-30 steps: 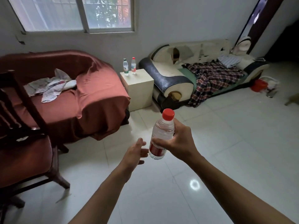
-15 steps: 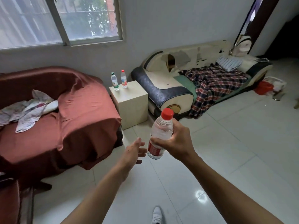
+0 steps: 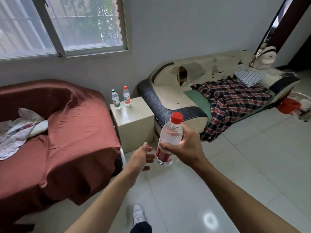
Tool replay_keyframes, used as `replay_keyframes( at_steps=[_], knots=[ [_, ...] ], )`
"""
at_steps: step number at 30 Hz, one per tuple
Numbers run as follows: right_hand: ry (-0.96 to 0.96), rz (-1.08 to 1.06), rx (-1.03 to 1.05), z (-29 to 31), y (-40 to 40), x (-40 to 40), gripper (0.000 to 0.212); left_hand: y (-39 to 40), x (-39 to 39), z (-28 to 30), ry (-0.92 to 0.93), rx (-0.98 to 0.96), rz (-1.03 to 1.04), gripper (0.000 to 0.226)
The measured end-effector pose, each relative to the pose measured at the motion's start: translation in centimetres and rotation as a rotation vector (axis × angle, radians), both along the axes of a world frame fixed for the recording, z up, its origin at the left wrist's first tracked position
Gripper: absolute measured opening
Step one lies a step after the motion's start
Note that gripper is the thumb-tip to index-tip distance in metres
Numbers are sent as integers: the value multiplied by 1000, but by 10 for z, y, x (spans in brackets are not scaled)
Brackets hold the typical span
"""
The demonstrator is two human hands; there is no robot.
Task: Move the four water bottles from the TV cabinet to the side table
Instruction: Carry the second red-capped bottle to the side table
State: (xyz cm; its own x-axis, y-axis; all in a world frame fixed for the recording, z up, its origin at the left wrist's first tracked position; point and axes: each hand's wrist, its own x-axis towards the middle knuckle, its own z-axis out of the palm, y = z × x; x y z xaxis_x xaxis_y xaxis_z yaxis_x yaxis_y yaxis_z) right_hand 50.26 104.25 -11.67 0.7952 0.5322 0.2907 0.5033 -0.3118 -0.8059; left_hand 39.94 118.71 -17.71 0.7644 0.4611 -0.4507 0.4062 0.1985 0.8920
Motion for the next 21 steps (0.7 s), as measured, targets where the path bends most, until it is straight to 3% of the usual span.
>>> replay_keyframes(
  at_steps=[13,21],
  knots=[
    [-76,-11,-85,-3,152,184,54,149,193,-8,-26,-18,-68,50],
    [-35,28,-74,-19,213,282,53,210,281,-24,53,-60,-1,52]
  ],
)
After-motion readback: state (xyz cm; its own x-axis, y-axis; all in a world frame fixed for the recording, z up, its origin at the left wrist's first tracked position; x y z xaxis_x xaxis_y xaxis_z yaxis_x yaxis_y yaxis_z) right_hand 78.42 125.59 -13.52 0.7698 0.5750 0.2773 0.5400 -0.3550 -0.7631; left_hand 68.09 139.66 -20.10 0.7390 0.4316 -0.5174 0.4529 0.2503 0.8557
